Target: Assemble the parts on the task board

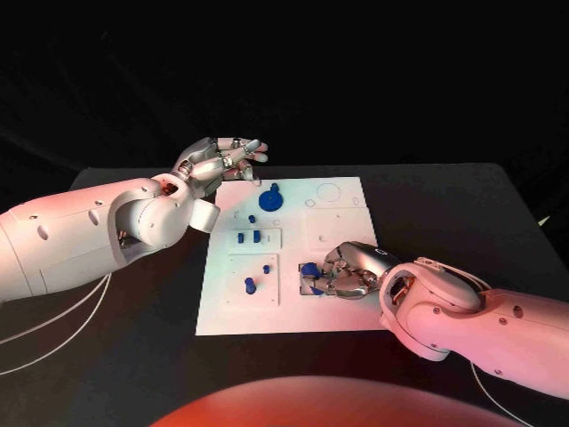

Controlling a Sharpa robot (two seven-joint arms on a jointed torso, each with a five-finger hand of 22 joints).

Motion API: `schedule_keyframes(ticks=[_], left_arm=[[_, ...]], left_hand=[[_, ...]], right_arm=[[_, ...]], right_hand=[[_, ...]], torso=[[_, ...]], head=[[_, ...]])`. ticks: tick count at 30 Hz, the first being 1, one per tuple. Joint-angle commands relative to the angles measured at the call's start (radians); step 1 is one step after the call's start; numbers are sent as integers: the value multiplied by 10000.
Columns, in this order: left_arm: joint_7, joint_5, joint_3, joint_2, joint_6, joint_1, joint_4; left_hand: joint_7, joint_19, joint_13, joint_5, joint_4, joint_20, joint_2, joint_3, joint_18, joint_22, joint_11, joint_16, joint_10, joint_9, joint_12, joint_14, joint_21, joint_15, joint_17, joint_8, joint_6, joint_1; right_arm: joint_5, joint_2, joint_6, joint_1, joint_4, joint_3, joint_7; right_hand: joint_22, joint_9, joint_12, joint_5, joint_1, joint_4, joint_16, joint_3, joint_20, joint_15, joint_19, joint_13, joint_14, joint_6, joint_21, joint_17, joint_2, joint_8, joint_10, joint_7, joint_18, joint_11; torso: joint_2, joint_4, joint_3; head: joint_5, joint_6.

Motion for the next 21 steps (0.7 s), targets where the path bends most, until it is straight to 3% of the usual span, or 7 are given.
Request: schedule_keyframes(ticks=[1, 7, 10, 16, 19, 21], left_arm=[[52, -53, 5, 10, 167, 2, 23], [47, -53, 5, 2, 164, 2, 16], [49, -53, 5, 0, 161, 2, 14], [50, -53, 4, -1, 158, 1, 14], [53, -53, 4, -2, 159, 1, 14], [56, -53, 4, -6, 154, 1, 14]], left_hand=[[53, -10, 15, 6, 4, 45, 117, -66, 122, -13, -8, 67, -67, 7, 34, -64, -42, -13, -13, 66, -81, 3], [56, -8, 16, 8, 12, 47, 138, -71, 122, -15, -6, 76, -74, 6, 43, -69, -47, -10, -14, 69, -89, -8], [56, -8, 16, 8, 12, 47, 138, -71, 122, -15, -6, 76, -74, 6, 43, -69, -47, -10, -14, 69, -89, -8], [56, -8, 16, 8, 12, 47, 138, -71, 122, -15, -6, 76, -74, 6, 43, -69, -47, -10, -14, 69, -89, -8], [56, -8, 16, 8, 12, 47, 138, -71, 122, -15, -6, 76, -74, 6, 43, -69, -47, -10, -14, 69, -89, -8], [56, -8, 16, 8, 12, 47, 138, -71, 122, -15, -6, 76, -74, 6, 43, -69, -47, -10, -14, 69, -89, -8]], right_arm=[[-434, 17, 90, -12, 5, 1, -144], [-733, 21, 30, -12, 35, 1, -91], [-800, 22, 80, -12, 39, 1, -101], [-898, -2, 65, -12, 98, 1, 5], [-913, -62, 88, -12, 166, 1, 184], [-919, -135, 105, -12, 232, 2, 304]], right_hand=[[886, -3, -50, -182, -181, 11, -4, -134, -72, -91, 8, 211, 787, -86, -61, 1330, -18, -31, 74, -7, -70, -9], [925, 89, -146, -736, -1570, 24, -6, -1106, -63, -81, 18, 230, 791, -124, -113, 1353, 222, 4, 57, 4, -68, 2], [889, 99, -264, -930, -1829, 19, -25, -1413, -53, -68, -18, 134, 781, -172, -223, 1308, 269, -16, -29, 24, -49, 16], [904, 102, -262, -932, -1827, 13, -23, -1456, -50, -64, -10, 150, 783, -179, -206, 1321, 322, -20, -21, 27, -54, 20], [933, 119, -254, -626, -1379, -7, -19, -1474, -45, -66, 7, 203, 788, -169, -199, 1343, 508, -15, 13, 20, -58, 21], [963, 134, -247, -82, -862, -20, -15, -1466, -52, -70, 26, 249, 792, -157, -184, 1359, 537, -11, 44, 14, -63, 8]], torso=[[-8, 3, -2], [-7, 3, -1], [-10, 4, -4], [-11, -4, -1], [-24, 4, -9], [-16, 17, -6]], head=[[-10, 14], [-1, 47], [-10, 67], [2, 68], [9, 102], [-3, 107]])
